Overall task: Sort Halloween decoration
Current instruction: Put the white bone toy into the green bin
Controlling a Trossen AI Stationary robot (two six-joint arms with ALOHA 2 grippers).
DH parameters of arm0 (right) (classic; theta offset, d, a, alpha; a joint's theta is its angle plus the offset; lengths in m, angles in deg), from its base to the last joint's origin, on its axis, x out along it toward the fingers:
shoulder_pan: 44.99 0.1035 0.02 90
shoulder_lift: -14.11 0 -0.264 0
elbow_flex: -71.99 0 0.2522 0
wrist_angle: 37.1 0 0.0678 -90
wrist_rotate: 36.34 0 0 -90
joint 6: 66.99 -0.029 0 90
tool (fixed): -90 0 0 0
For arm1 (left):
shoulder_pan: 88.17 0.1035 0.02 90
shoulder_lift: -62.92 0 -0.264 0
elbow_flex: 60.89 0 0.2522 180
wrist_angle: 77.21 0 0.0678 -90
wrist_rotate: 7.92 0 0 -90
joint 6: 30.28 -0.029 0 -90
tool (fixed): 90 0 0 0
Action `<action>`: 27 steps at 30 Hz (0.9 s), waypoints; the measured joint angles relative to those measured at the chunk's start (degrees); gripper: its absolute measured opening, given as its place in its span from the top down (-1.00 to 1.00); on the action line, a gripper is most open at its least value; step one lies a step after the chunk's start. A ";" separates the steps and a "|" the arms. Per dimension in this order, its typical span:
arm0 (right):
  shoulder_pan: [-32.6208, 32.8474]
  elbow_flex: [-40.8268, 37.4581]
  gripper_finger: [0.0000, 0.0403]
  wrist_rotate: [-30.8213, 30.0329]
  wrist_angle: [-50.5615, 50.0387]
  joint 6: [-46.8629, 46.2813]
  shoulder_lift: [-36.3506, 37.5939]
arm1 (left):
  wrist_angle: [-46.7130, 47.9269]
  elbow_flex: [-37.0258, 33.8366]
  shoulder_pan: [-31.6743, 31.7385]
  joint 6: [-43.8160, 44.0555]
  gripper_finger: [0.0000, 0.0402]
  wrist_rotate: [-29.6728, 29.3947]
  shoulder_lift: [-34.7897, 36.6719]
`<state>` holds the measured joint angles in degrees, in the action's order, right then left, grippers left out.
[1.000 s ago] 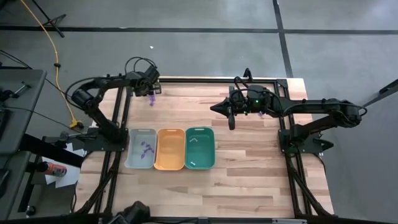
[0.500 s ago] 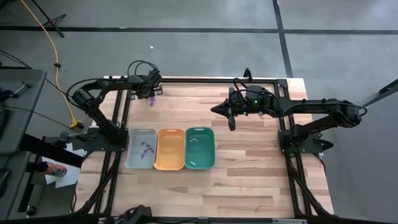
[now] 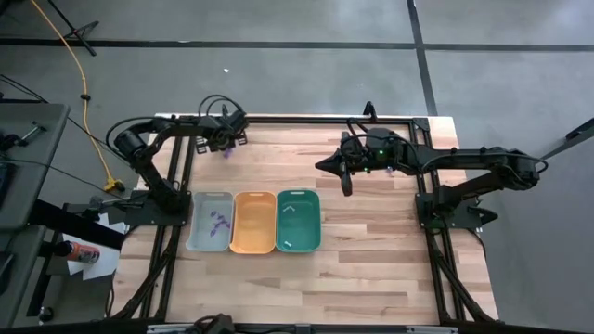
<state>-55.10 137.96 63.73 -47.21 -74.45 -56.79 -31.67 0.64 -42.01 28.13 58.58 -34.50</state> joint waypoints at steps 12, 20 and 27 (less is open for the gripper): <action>0.01 0.00 1.00 0.01 -0.89 1.31 0.00 | 1.39 -0.07 2.34 -3.83 0.47 0.05 12.51; 0.00 0.00 1.00 0.00 -0.90 1.20 0.00 | -0.83 -0.02 7.64 -0.24 0.47 3.25 12.52; 0.00 0.00 1.00 0.00 -1.07 -0.04 0.00 | -0.78 -0.07 8.57 -8.46 0.47 9.50 7.06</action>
<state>-55.10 137.96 63.73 -48.28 -74.50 -56.79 -32.45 0.57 -33.44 19.67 68.08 -27.44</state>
